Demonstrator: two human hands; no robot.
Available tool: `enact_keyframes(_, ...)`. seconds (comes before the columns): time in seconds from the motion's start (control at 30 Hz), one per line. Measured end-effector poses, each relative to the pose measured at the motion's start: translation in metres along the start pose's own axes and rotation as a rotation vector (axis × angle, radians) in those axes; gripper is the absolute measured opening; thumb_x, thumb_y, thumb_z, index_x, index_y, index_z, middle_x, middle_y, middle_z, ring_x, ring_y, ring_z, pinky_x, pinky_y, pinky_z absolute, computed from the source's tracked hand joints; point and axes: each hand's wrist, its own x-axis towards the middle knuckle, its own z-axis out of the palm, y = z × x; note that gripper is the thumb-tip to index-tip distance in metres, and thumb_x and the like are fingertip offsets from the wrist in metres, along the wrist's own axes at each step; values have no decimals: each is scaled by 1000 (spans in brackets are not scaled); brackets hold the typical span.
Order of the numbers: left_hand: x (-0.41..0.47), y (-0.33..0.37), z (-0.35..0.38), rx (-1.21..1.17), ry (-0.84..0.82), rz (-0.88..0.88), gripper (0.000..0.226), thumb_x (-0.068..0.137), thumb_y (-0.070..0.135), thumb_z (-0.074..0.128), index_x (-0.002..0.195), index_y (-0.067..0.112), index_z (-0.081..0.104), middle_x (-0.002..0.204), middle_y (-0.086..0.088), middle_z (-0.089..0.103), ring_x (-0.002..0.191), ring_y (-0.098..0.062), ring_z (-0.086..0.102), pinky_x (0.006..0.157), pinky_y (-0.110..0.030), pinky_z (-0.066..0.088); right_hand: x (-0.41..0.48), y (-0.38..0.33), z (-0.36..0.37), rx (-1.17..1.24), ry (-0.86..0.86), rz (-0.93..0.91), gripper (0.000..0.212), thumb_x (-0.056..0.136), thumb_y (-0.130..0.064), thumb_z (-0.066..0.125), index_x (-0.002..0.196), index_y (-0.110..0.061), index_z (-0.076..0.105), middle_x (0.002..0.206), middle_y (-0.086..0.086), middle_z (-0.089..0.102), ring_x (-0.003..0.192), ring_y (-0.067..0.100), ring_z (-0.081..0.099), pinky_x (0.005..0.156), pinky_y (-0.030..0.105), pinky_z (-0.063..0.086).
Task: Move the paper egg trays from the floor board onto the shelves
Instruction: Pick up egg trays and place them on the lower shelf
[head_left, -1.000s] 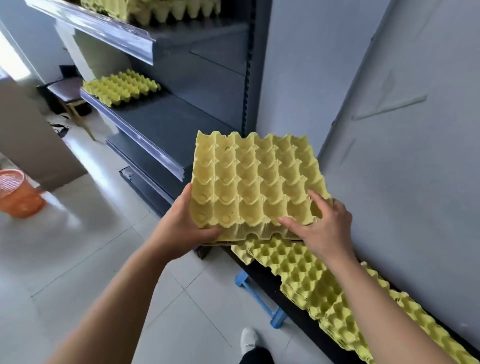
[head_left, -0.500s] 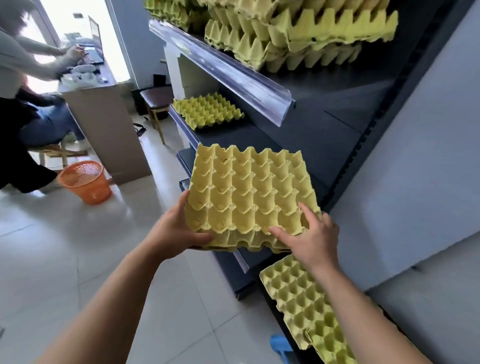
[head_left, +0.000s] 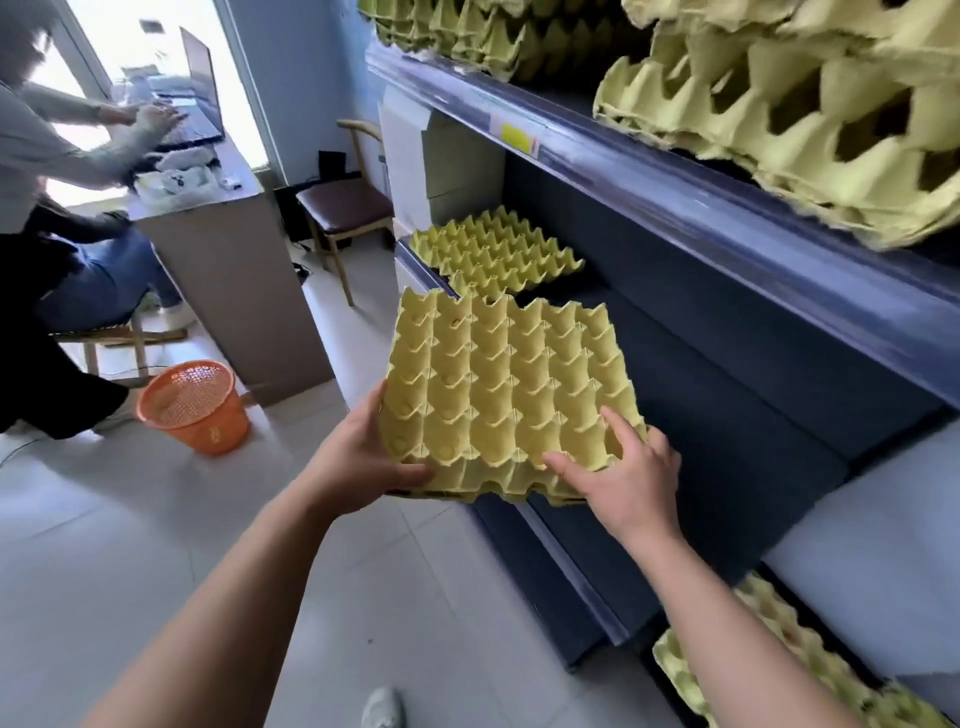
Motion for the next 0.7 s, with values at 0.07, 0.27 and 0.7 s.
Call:
enact_keyframes(0.07,28,-7,-32,35,-50,12,91,59,20,86,131,48,38,113,19,60,102,-4,60,74,-33,59,9,-27,22,17,15,43,97,56,-74,69,140,-36,40,137,11,35,126,30,27,105,45,31)
enact_keyframes(0.27,107,-19,-89,-12,-144,24,92,64,6,83,135,42,38,113,17,60,101,-3,61,64,-20,55,49,-83,67,7,70,128,99,54,-77,67,140,-38,39,139,11,33,127,30,26,105,47,34)
enact_keyframes(0.7,307,-18,-128,-68,-301,78,95,57,13,85,130,50,37,117,20,59,110,-8,59,91,-43,53,187,-137,113,3,190,211,95,58,-72,69,141,-36,37,144,17,28,131,36,23,107,51,30)
